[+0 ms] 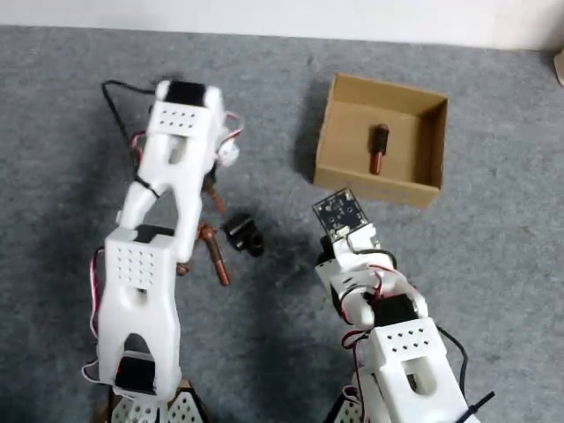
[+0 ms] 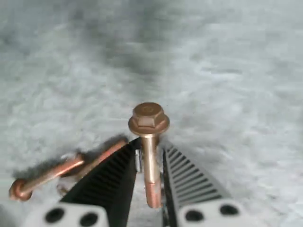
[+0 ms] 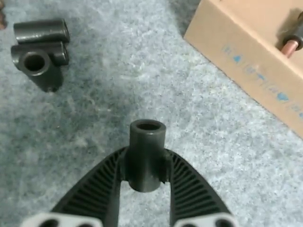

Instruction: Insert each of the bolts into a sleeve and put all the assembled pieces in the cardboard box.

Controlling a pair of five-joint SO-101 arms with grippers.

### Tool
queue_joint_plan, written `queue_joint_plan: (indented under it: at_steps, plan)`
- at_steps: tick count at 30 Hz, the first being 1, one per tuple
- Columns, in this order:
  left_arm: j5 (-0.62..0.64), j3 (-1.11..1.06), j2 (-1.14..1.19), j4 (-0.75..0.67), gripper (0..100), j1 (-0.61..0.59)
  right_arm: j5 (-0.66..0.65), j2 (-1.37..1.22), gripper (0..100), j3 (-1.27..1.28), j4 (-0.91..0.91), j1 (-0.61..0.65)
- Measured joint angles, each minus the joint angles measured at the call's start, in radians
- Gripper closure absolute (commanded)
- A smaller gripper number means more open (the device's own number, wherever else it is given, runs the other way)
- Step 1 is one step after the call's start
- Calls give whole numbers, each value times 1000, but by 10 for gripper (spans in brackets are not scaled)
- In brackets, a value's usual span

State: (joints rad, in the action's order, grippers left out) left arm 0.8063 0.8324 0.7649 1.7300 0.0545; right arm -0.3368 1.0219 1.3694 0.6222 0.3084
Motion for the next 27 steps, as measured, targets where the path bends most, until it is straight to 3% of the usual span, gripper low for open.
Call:
queue_joint_plan:
  at_steps: [11, 18, 22, 27]
  plan:
    - [-29, 296, -61, 25, 994, 86, 0, 0, 993, 0, -3, 0]
    - [-324, 301, -400, 28, 994, 235, 0, 11, 993, 0, -6, 0]
    - [-385, 302, -609, 28, 994, 278, 15, 152, 993, 2, 9, -25]
    - [-405, 161, -896, 28, 994, 293, 81, 486, 993, 2, 169, -86]
